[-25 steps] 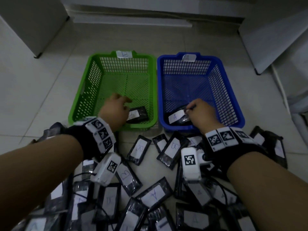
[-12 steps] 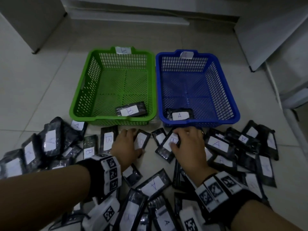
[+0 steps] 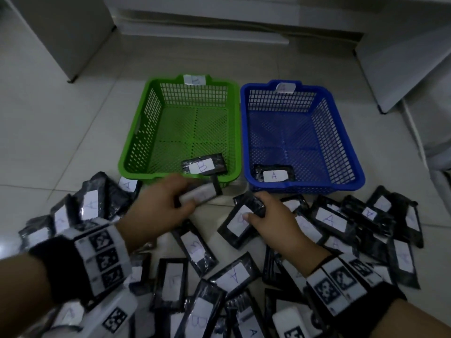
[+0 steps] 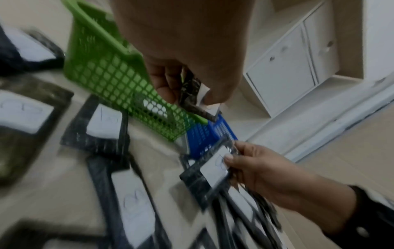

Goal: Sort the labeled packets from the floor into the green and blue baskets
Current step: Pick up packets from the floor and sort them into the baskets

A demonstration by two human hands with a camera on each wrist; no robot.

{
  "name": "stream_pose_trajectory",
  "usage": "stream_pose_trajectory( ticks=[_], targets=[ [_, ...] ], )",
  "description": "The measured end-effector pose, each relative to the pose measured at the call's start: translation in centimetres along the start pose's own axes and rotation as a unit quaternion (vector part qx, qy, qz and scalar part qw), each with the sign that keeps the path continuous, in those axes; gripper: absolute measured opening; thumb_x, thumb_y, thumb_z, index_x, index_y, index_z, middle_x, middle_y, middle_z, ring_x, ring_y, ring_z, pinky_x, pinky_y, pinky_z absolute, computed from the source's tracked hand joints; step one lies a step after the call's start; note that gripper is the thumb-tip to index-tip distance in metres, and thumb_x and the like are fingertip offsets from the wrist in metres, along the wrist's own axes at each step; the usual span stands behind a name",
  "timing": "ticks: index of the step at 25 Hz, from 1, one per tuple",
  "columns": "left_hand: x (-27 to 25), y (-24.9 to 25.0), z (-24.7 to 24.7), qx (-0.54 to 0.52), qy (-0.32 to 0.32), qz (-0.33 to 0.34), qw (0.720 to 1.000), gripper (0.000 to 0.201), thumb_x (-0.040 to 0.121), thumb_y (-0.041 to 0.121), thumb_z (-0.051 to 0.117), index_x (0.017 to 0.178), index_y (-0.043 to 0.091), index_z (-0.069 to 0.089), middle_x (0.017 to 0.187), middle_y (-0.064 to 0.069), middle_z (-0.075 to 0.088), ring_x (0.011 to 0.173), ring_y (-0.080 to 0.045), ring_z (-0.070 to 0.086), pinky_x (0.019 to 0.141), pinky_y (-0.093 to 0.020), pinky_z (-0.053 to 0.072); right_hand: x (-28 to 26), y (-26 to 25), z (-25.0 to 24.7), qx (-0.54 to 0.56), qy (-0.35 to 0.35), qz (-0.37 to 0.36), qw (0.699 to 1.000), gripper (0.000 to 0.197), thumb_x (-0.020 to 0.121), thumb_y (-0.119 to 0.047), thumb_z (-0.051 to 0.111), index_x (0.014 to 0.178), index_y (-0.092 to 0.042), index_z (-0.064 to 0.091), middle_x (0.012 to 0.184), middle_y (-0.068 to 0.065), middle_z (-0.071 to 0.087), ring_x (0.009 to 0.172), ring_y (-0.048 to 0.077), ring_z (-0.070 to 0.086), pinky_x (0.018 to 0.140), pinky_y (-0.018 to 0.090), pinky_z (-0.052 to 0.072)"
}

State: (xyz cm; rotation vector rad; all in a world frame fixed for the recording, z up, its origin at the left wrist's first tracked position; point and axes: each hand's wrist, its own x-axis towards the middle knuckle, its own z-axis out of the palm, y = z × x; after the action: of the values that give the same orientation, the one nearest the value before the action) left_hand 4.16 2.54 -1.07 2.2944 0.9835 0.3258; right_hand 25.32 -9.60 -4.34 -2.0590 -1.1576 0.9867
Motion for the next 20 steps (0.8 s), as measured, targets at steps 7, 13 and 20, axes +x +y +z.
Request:
stream_pose_trajectory(
  ticks=[7, 13, 20],
  targets=[
    [7.5, -6.0, -5.4, 0.105, 0.020, -0.134, 0.985, 0.029, 0.092, 0.020, 0.053, 0.120, 0.025, 0.053, 0.110, -0.005, 0.066, 0.094, -0.026, 0.061, 0.078, -0.031, 0.048, 3.8, -7.1, 0.3, 0.209, 0.098, -0.050, 0.972, 0.030, 0.082, -0.014, 0.060, 0.101, -0.037, 0.054, 0.097, 0.000, 0.067, 0.087, 0.020, 0.065, 0.079, 0.047, 0.056],
    [8.2, -9.8, -4.3, 0.198, -0.056, -0.090, 0.974, 0.033, 0.092, 0.012, 0.047, 0.121, 0.018, 0.061, 0.122, -0.011, 0.055, 0.113, -0.030, 0.053, 0.096, -0.038, 0.044, 8.5, -9.2, 1.5, 0.164, 0.153, -0.054, 0.973, 0.027, 0.091, -0.011, 0.055, 0.113, -0.025, 0.047, 0.076, -0.006, 0.053, 0.053, 0.011, 0.046, 0.045, 0.023, 0.038],
    [-1.0, -8.1, -3.0, 0.063, 0.084, 0.014, 0.994, 0.008, 0.084, 0.016, 0.058, 0.091, 0.020, 0.062, 0.090, 0.004, 0.056, 0.082, -0.012, 0.053, 0.073, -0.029, 0.048, 11.0, -8.9, 4.7, -0.011, 0.061, -0.016, 0.998, 0.016, 0.090, -0.014, 0.057, 0.106, -0.018, 0.057, 0.098, 0.004, 0.062, 0.083, 0.023, 0.058, 0.066, 0.027, 0.043]
  ],
)
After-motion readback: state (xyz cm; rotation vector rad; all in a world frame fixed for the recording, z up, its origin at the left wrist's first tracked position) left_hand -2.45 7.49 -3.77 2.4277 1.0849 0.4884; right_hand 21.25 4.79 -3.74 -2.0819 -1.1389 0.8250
